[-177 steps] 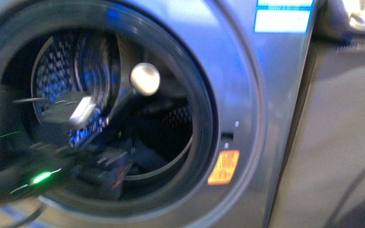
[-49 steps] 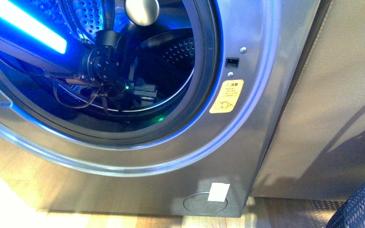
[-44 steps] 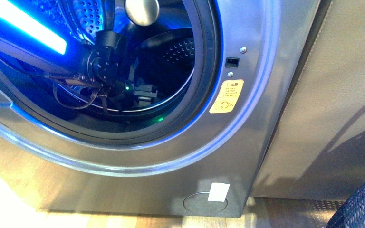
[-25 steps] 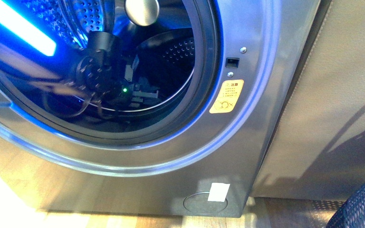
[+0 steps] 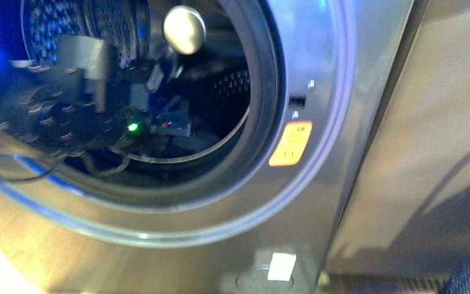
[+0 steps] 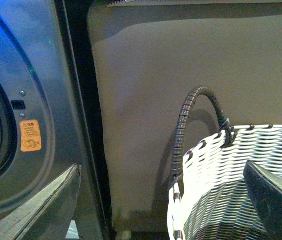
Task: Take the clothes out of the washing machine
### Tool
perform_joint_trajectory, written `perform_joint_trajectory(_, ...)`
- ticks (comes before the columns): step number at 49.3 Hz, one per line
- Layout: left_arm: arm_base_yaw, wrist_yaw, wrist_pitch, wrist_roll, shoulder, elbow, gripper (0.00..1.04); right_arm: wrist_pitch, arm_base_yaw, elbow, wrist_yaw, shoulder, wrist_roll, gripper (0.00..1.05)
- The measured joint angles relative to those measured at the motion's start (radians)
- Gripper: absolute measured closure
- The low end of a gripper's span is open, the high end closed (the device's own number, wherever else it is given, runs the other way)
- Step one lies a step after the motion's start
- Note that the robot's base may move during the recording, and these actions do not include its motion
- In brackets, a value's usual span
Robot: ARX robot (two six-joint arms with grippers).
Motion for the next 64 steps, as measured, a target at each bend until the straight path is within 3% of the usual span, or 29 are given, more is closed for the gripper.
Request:
perform_joint_trajectory(20, -0.076, 0.055, 0.116, -0.016, -0.303, -0.331, 0.98, 0.0, 0.0, 0.0, 0.0, 0.0, 0.0, 0.07)
perform_joint_trajectory(37, -0.08, 0.111, 0.137, -0.017, -0.619, -0.537, 0.98, 0.0, 0.0, 0.0, 0.0, 0.0, 0.0, 0.07)
perform_joint_trajectory(64, -0.1, 0.216, -0.052, 0.018, -1.043, -0.52, 0.98, 0.0, 0.0, 0.0, 0.0, 0.0, 0.0, 0.07)
